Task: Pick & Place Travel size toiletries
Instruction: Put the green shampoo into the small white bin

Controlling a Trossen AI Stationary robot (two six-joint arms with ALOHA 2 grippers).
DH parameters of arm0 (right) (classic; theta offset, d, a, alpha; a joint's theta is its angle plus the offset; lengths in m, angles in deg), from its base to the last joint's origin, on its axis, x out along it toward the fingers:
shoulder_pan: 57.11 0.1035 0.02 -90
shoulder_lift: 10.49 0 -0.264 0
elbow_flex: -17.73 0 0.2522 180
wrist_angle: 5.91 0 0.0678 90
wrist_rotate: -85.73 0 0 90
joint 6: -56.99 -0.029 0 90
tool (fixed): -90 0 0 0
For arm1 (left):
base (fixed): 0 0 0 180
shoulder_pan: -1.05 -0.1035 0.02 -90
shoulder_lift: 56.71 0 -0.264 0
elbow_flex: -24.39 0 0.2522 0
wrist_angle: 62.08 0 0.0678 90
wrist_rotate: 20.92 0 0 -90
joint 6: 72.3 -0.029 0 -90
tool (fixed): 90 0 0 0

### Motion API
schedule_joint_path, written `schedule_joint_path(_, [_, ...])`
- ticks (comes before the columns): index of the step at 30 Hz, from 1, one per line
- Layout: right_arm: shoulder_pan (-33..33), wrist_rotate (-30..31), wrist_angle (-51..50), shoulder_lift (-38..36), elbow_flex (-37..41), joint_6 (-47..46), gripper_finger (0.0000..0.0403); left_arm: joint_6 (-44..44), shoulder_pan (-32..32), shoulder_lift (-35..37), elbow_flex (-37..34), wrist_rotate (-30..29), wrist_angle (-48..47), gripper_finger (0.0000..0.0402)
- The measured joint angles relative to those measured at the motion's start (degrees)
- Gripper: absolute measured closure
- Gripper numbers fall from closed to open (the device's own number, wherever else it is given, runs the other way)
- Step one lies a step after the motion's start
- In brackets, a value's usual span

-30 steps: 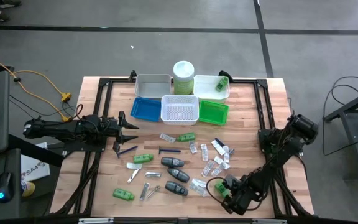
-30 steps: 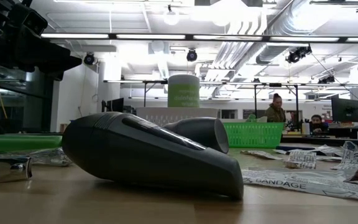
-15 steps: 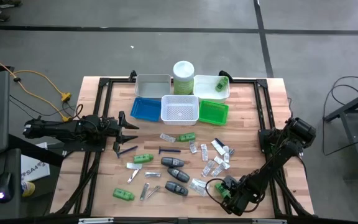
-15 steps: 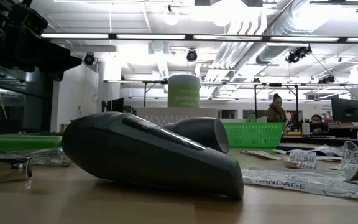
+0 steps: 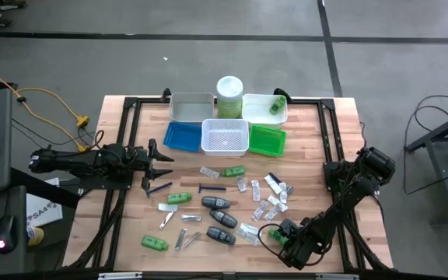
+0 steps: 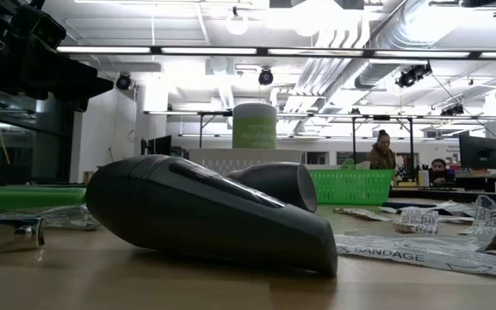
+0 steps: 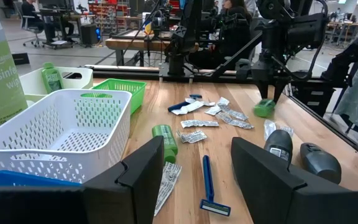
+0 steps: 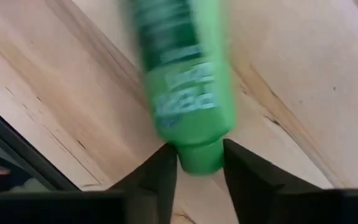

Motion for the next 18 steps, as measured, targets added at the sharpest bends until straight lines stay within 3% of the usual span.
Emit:
schedule_joint_path(5, [-0.26,-0.54,0.09,0.00,0.00,3.06,0.0313,-0.01,0.00,-0.02,0.01,0.00,0.00,0.0213])
schedule_joint_path(11, [-0.86,-1.35,0.05,0.04,0.00,4.59,0.0270,-0.02,0.00,-0.01,0.01,0.00,0.00,0.0213])
schedule_joint_path(18, [-1.77,-2.75,0.27,0.05,-0.02,9.06,0.0267,-0.02,0.00,-0.02,0.01,0.00,0.00,0.0213])
